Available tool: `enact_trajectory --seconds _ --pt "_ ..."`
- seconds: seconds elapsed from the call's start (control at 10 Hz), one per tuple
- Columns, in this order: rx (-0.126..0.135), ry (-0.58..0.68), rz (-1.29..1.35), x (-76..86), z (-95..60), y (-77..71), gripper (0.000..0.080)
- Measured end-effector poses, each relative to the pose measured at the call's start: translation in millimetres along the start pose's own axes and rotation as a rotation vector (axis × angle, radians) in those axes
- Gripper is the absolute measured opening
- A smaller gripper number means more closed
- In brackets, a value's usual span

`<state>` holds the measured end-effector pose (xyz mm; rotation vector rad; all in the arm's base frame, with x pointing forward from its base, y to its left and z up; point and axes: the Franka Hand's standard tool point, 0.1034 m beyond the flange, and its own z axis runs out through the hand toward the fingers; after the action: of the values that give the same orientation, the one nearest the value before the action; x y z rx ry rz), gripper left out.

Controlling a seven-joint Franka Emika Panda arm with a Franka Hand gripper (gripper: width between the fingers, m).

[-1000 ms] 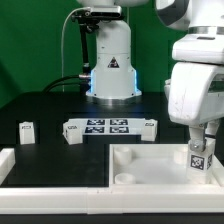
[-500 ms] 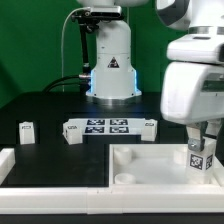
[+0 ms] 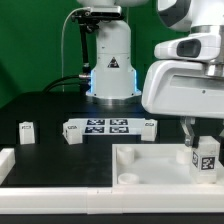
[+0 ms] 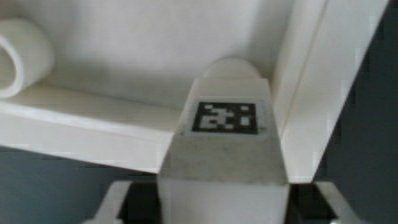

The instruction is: Assemble one leg

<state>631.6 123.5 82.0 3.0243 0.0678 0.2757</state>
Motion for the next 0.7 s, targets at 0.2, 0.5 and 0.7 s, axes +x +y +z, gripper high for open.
enact_trajectory --seconds 0.2,0.5,0.7 --pt "-0.008 0.011 0.282 0.3 -0.7 0.7 0.0303" --pt "-0.019 0.032 0.552 -2.3 -0.7 8.9 0.0304" --pt "-0.021 0.025 0.642 -3.8 -0.1 11.8 0.0363"
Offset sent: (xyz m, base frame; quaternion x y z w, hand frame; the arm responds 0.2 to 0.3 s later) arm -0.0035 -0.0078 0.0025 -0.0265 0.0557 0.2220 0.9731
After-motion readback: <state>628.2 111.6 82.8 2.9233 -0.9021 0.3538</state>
